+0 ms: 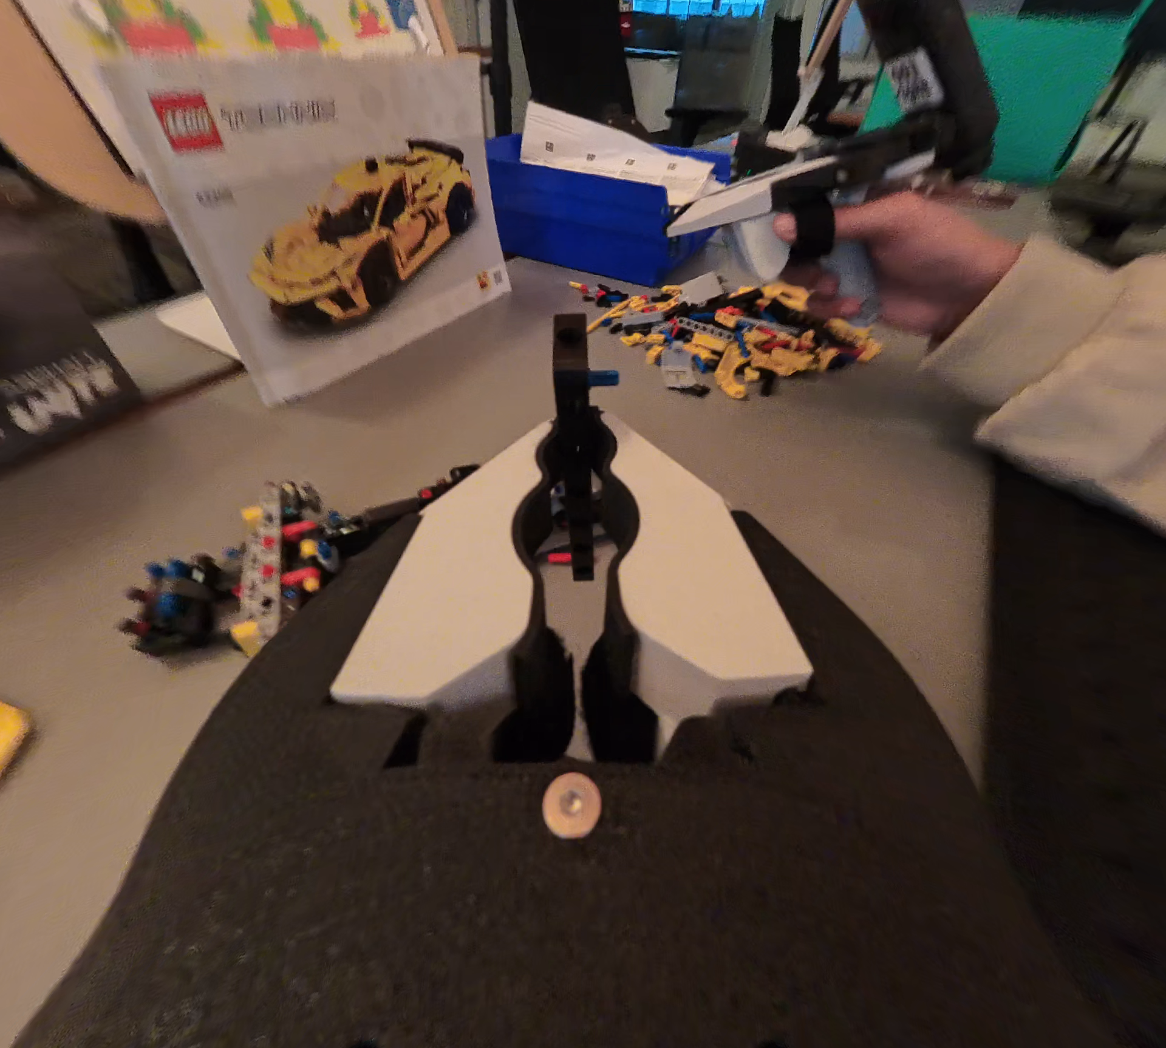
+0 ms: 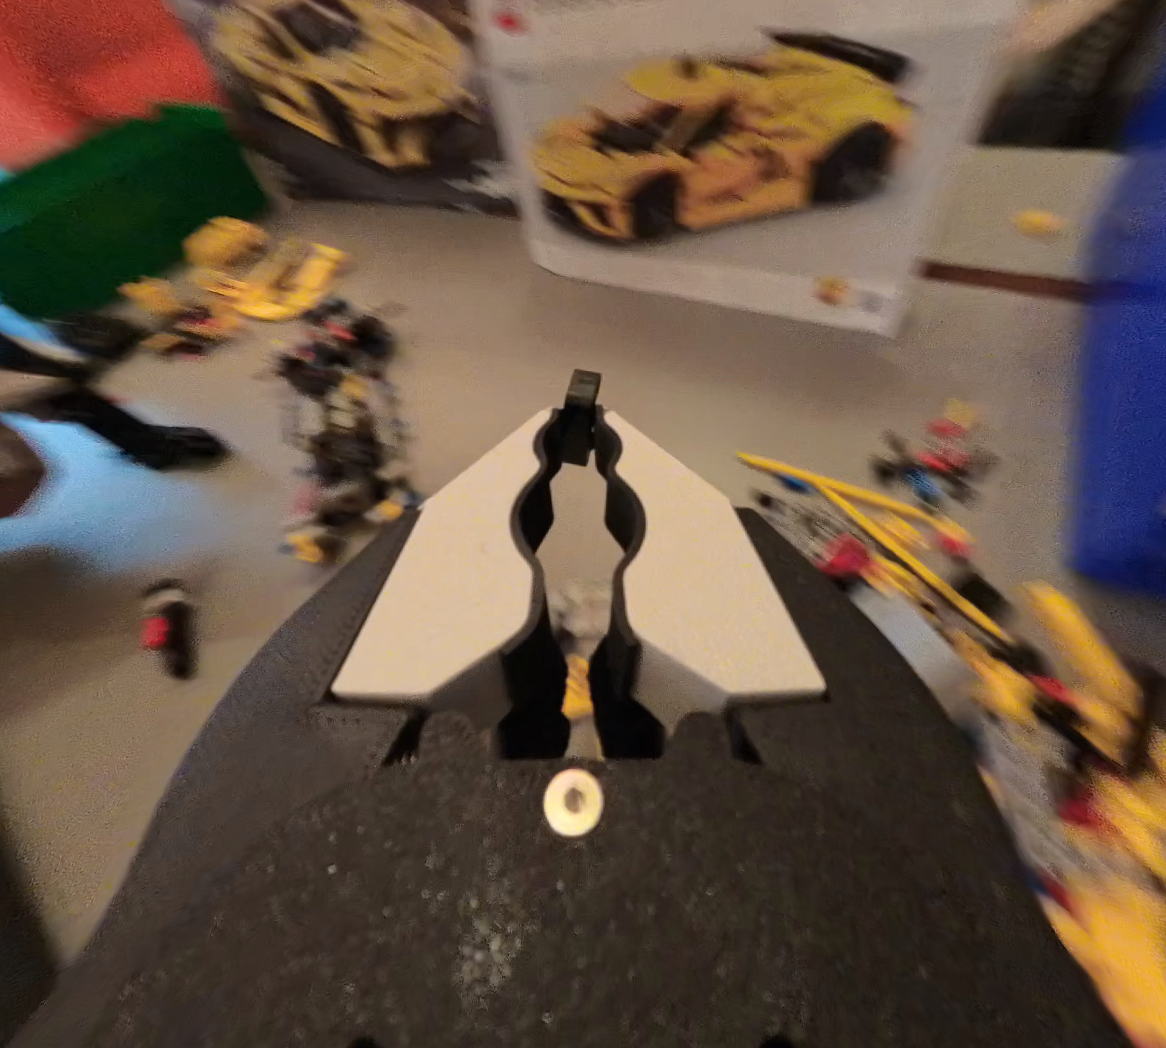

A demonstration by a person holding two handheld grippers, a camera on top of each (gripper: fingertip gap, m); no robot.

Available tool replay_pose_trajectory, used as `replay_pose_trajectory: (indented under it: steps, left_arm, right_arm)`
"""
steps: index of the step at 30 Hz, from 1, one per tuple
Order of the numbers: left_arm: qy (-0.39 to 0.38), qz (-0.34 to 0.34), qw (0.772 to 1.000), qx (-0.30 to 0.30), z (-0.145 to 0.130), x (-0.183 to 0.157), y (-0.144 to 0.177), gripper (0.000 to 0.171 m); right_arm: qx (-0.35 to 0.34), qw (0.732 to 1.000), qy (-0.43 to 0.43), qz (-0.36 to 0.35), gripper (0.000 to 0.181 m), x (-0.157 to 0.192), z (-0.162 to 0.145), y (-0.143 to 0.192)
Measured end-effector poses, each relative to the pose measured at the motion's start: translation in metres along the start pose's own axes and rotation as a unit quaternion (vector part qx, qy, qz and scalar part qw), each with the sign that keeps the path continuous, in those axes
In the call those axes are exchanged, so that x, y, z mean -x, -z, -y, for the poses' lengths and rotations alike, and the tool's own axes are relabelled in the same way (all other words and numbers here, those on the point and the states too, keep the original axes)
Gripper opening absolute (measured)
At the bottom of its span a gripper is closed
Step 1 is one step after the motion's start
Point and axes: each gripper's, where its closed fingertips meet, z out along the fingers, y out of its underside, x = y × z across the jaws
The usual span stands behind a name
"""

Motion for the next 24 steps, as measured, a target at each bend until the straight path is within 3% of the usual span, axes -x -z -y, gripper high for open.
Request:
replay_pose_trajectory:
  steps: [4,8,10,11,13,16,20,24]
  left_arm:
    - [-0.162,0.045,0.986,0.0,0.003,-0.009,0.001,0.007]
    - [-0.247,0.067,0.967,0.007,0.0,-0.013,0.0,0.007]
    - [-0.285,0.08,0.955,0.004,0.002,-0.012,0.0,0.007]
    - [-0.311,0.087,0.947,0.006,0.002,-0.012,0.001,0.007]
    - [-0.375,0.087,0.923,0.008,-0.001,-0.016,0.002,0.008]
    - [-0.425,0.03,0.905,0.017,-0.015,-0.034,0.002,0.008]
    - [-0.42,-0.02,0.906,0.051,-0.033,-0.042,0.001,0.007]
    - [-0.425,-0.035,0.902,0.066,-0.038,-0.045,0.003,0.007]
  right_arm:
    - [0.119,0.983,0.047,-0.135,0.009,-0.055,-0.05,0.025]
    - [0.142,0.976,0.099,-0.131,0.034,-0.049,-0.058,0.02]
    - [0.09,0.983,0.148,-0.067,0.047,-0.013,-0.038,0.011]
    - [0.053,0.981,0.185,-0.001,0.055,0.022,-0.028,0.006]
    - [-0.013,0.952,0.254,0.169,0.058,0.114,-0.019,0.006]
    - [-0.019,0.909,0.306,0.284,0.049,0.197,-0.021,0.005]
    - [0.04,0.853,0.405,0.326,0.036,0.235,-0.048,0.002]
    - [0.027,0.832,0.463,0.304,0.029,0.246,-0.053,-0.007]
